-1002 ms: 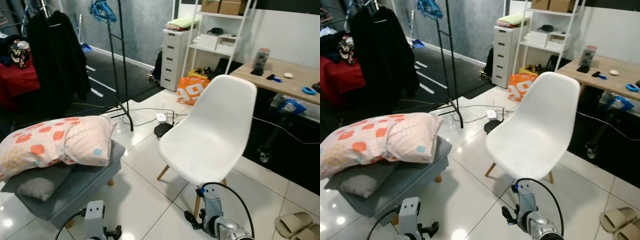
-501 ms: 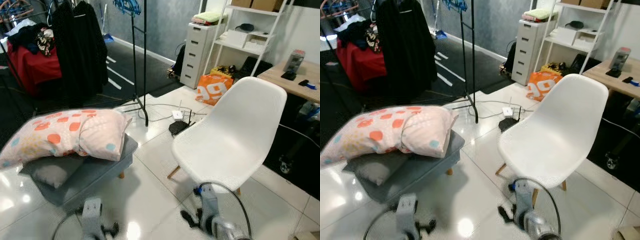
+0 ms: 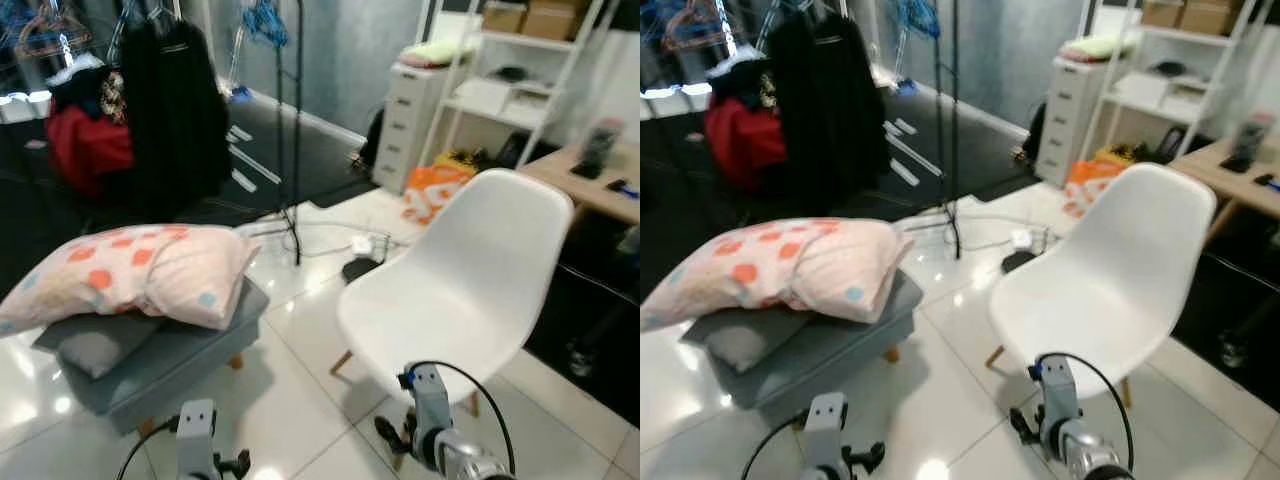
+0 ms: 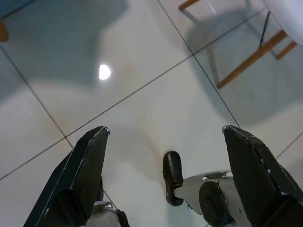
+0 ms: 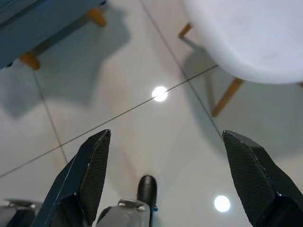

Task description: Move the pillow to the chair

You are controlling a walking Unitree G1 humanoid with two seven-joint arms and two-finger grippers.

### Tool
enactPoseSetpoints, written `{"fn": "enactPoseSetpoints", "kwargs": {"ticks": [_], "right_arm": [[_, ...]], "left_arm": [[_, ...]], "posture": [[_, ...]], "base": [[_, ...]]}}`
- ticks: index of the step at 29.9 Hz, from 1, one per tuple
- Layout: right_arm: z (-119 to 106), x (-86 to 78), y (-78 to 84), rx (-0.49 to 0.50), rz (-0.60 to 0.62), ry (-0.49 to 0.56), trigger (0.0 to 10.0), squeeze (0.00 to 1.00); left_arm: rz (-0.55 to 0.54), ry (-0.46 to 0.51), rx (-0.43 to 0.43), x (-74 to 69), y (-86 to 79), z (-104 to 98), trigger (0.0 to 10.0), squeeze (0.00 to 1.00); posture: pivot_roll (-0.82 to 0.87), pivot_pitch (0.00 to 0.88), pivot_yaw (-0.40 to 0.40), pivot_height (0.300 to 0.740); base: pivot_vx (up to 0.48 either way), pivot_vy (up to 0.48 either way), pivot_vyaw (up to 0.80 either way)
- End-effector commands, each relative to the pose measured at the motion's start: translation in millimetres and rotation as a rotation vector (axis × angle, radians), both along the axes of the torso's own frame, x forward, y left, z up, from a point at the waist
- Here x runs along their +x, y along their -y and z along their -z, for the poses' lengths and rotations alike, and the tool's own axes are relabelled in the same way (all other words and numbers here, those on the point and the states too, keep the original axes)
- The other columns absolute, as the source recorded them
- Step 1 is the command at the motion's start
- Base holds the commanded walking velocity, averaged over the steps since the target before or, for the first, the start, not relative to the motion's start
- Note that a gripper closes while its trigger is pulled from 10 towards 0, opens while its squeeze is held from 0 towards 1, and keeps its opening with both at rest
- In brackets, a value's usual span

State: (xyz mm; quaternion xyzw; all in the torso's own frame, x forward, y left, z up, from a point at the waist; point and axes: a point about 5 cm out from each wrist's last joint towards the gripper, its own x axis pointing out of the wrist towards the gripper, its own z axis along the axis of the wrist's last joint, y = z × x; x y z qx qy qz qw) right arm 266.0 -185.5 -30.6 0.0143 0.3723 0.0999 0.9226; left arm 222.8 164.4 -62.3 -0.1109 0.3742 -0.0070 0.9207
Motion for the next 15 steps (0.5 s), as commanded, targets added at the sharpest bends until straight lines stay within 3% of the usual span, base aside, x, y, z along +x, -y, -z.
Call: {"fn": "enactPoseSetpoints", "kwargs": {"ticks": [1, 8, 15], "right_arm": [[2.0, -1.6, -5.0, 0.019, 0.006, -0.005, 10.0, 0.00], [1.7, -1.1, -5.1, 0.019, 0.011, -0.003, 10.0, 0.00], [1.0, -0.5, -6.5, 0.022, -0.008, 0.005, 10.0, 0.00]], "left_arm": [[-0.011, -0.007, 0.008, -1.9, -3.2, 1.0, 10.0, 0.00], [-0.015, -0.003, 0.004, -1.4, -3.4, 0.6, 10.0, 0.00], [0.012, 0.001, 0.019, -0.8, -4.0, 0.1, 10.0, 0.00]], "posture": [[-0.14, 0.000, -0.083, 0.740], [-0.14, 0.000, -0.081, 0.740], [-0.14, 0.000, -0.080, 0.740]], "base": [[0.000, 0.000, 0.00], [0.000, 0.000, 0.00], [0.313, 0.000, 0.00]]}}
